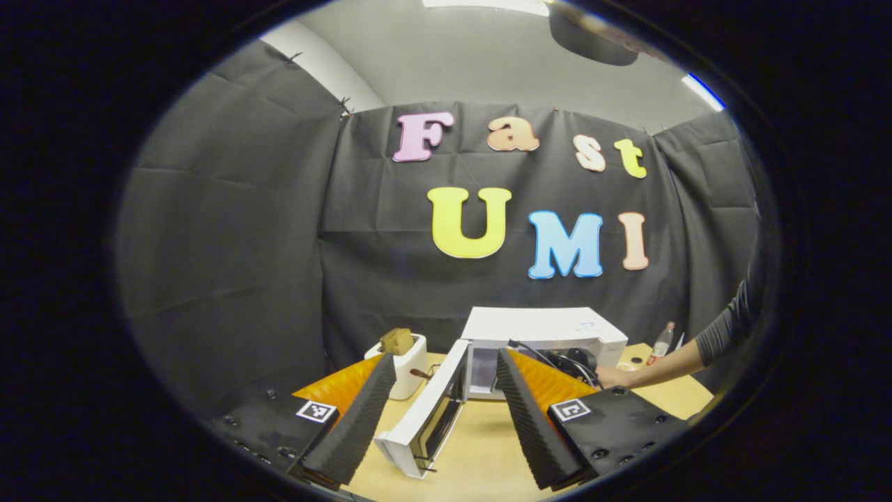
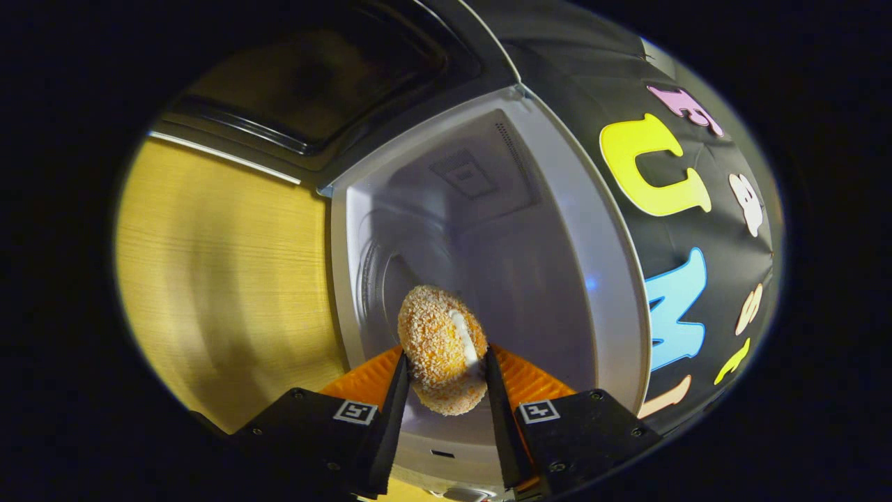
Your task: Open the microwave oven with the left hand, put the food in, and close the microwave oven.
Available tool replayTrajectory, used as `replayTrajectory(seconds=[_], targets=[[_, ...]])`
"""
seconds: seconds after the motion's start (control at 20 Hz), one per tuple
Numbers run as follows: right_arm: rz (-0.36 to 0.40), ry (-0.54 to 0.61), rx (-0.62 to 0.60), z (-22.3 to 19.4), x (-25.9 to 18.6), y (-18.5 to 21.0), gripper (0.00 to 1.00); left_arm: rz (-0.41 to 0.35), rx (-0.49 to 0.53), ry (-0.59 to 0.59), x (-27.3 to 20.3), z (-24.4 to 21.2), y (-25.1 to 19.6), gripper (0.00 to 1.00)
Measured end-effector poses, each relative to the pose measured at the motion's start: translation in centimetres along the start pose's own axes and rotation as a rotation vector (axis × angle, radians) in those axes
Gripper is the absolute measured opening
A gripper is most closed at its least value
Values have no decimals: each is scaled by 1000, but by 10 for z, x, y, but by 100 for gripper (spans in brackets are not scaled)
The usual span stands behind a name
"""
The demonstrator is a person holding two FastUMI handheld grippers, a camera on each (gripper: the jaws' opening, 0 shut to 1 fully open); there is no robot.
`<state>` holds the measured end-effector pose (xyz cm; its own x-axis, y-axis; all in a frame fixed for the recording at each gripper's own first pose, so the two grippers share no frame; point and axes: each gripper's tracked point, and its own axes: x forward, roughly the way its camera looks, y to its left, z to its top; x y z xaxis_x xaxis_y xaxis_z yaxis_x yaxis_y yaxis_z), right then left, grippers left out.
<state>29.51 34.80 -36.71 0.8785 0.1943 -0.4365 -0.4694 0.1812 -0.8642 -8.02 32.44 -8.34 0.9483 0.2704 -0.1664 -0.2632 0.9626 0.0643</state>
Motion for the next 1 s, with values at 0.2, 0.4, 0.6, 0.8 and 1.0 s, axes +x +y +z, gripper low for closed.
replayTrajectory(seconds=[0.2, 0.4, 0.6, 0.8, 1.0], targets=[[-24, -13, -21, 10, 23, -12, 59, 15, -8, 7, 6, 0, 8, 99], [-25, 12, -26, 6, 33, -7, 79, 51, -2, 10, 6, -1, 18, 99], [6, -1, -11, 7, 28, -3, 82, 61, 0, 11, 5, -1, 22, 99], [53, -17, 111, 5, 8, -2, 82, 53, -10, 3, 13, 1, 18, 94], [139, -34, 293, 0, -25, 7, 82, 22, -39, -12, 21, 2, 6, 94]])
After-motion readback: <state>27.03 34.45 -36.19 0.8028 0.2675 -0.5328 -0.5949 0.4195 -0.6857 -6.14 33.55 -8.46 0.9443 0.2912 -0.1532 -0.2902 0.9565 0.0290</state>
